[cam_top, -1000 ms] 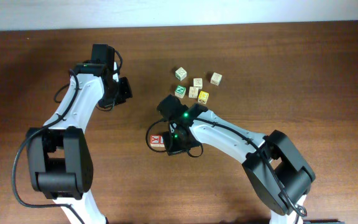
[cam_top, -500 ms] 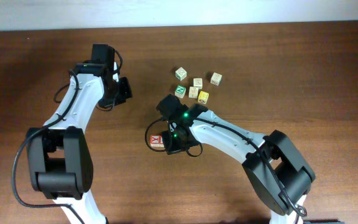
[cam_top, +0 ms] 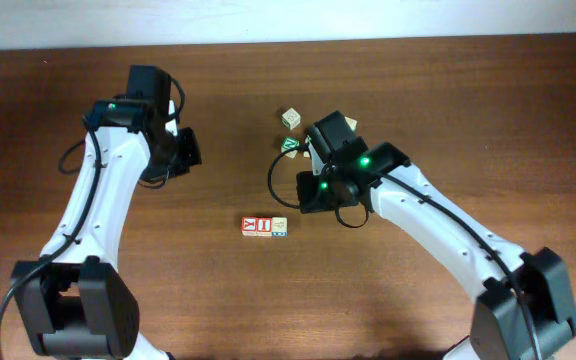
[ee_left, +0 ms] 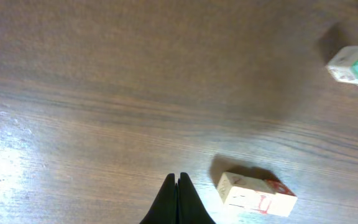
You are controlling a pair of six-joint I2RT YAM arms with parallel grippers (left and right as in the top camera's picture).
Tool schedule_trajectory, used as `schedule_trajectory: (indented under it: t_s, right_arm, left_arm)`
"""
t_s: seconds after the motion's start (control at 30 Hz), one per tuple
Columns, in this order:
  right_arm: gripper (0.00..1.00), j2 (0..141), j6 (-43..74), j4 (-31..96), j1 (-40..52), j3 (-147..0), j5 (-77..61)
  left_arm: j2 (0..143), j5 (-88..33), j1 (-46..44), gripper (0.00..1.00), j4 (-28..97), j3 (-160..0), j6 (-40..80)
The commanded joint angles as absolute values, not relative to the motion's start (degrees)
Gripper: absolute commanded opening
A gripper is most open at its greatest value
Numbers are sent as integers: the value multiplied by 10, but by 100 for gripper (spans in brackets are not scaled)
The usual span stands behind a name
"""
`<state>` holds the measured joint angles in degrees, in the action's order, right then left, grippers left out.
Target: Rotate 3 blocks
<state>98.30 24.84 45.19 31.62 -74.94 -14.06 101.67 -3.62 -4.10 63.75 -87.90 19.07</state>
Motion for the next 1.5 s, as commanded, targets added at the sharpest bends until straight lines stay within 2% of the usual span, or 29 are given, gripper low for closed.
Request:
schedule_trajectory:
  t_s: [0.0,0.1,0.37,0.6,1.0,1.47]
  right_arm:
    - [4,1007,271,418,314,-701,-165]
    - [4,1010,271,363,314,-663,-180]
    - [4,1010,275,325,315,-631,-179]
    - [4,1010,276,308,315,-613,-189]
    - [4,1010,278,291,315,-598,-206]
    - [4,1010,301,295,310,-584,-221]
  left_arm:
    - [1023,-73,-40,0,595,-788,161]
    - [1023,-125,-43,0,531,-728,144]
    - [1023,-127,-96,0,441,-652,145]
    - [1023,-152,-107,0,435,-635,144]
    - [1043,-155,-185,0,420,-623,131]
    - [1043,-163,-186,0,416,-622,134]
